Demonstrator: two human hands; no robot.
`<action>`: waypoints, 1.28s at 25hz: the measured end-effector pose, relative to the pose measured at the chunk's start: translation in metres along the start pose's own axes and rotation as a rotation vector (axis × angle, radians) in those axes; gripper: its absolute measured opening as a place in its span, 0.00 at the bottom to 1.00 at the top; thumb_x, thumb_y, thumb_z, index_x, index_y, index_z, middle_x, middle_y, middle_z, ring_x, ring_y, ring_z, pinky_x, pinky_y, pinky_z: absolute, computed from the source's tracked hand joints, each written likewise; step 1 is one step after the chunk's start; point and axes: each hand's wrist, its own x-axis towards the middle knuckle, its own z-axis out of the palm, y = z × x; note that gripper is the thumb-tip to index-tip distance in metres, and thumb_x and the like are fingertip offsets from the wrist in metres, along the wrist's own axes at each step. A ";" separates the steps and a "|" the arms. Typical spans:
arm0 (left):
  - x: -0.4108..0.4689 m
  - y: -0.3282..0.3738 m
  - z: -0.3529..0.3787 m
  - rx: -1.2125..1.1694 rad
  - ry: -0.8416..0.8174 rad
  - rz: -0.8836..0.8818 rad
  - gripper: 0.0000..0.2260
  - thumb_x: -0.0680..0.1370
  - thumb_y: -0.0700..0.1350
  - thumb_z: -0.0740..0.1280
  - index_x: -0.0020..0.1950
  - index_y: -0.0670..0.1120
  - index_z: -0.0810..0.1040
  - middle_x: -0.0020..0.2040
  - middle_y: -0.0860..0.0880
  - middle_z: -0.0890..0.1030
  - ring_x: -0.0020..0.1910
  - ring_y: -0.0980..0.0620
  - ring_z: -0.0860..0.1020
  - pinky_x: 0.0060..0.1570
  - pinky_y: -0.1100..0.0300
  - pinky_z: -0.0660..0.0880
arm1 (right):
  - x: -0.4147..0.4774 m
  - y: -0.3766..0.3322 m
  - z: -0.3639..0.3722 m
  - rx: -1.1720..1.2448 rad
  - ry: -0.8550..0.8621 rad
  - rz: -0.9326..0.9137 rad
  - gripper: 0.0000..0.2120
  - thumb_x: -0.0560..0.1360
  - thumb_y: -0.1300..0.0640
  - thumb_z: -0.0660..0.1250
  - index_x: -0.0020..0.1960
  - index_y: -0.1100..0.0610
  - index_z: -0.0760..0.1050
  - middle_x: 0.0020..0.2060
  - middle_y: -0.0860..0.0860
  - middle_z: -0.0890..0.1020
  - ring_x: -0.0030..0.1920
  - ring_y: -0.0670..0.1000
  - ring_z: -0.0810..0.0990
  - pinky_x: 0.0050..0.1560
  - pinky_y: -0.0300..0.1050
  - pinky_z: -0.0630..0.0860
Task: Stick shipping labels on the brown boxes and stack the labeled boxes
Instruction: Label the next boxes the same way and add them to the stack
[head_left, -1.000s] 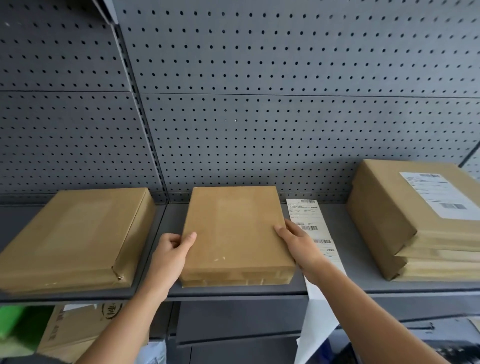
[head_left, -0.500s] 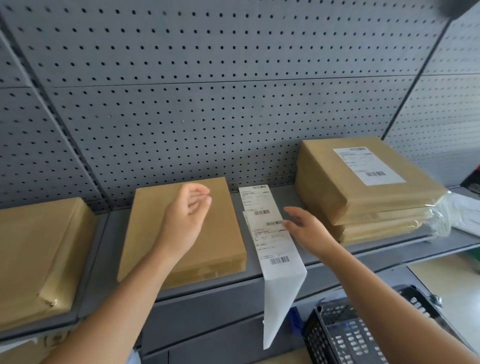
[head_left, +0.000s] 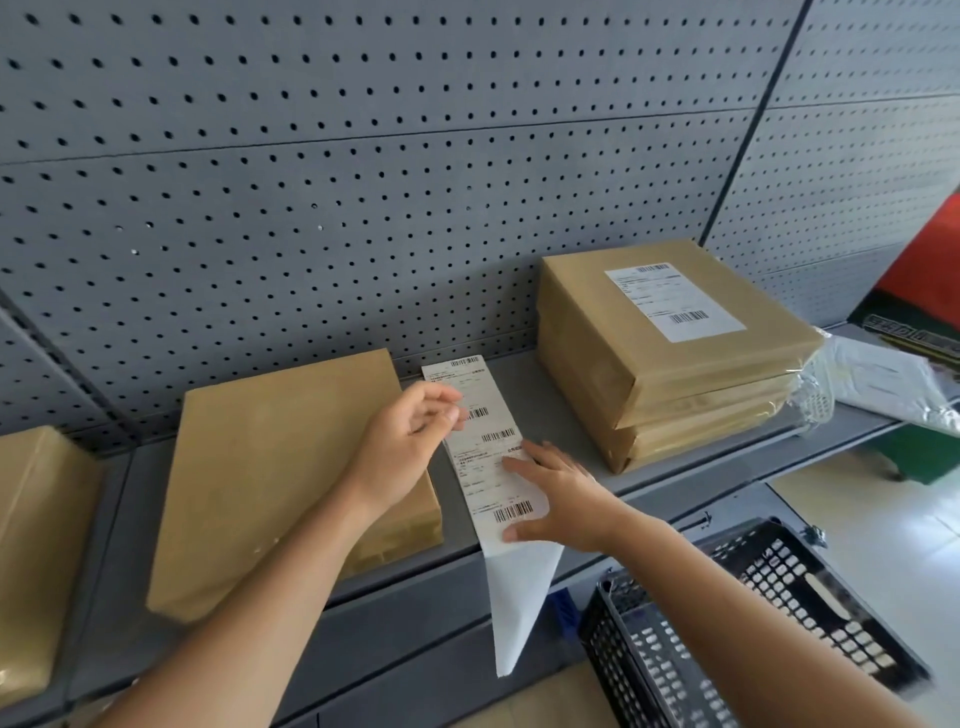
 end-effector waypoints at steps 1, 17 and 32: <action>0.001 -0.001 0.000 -0.016 -0.001 -0.003 0.07 0.83 0.41 0.65 0.60 0.46 0.79 0.53 0.48 0.86 0.53 0.53 0.85 0.59 0.52 0.80 | 0.002 0.002 0.002 -0.009 0.011 -0.002 0.45 0.69 0.34 0.73 0.79 0.43 0.56 0.82 0.48 0.50 0.81 0.54 0.43 0.79 0.59 0.47; 0.004 0.006 -0.002 -0.270 0.120 -0.124 0.18 0.85 0.49 0.62 0.53 0.34 0.78 0.46 0.36 0.85 0.42 0.43 0.84 0.41 0.59 0.82 | -0.009 -0.039 -0.053 0.301 0.707 -0.212 0.20 0.75 0.44 0.70 0.65 0.50 0.79 0.60 0.43 0.77 0.58 0.41 0.76 0.58 0.31 0.72; 0.008 0.006 -0.010 -0.323 0.078 -0.179 0.07 0.83 0.42 0.66 0.57 0.42 0.82 0.51 0.44 0.88 0.53 0.41 0.85 0.54 0.44 0.82 | -0.035 -0.049 -0.027 0.212 0.573 -0.343 0.16 0.80 0.43 0.63 0.65 0.45 0.78 0.68 0.39 0.72 0.67 0.42 0.73 0.63 0.51 0.77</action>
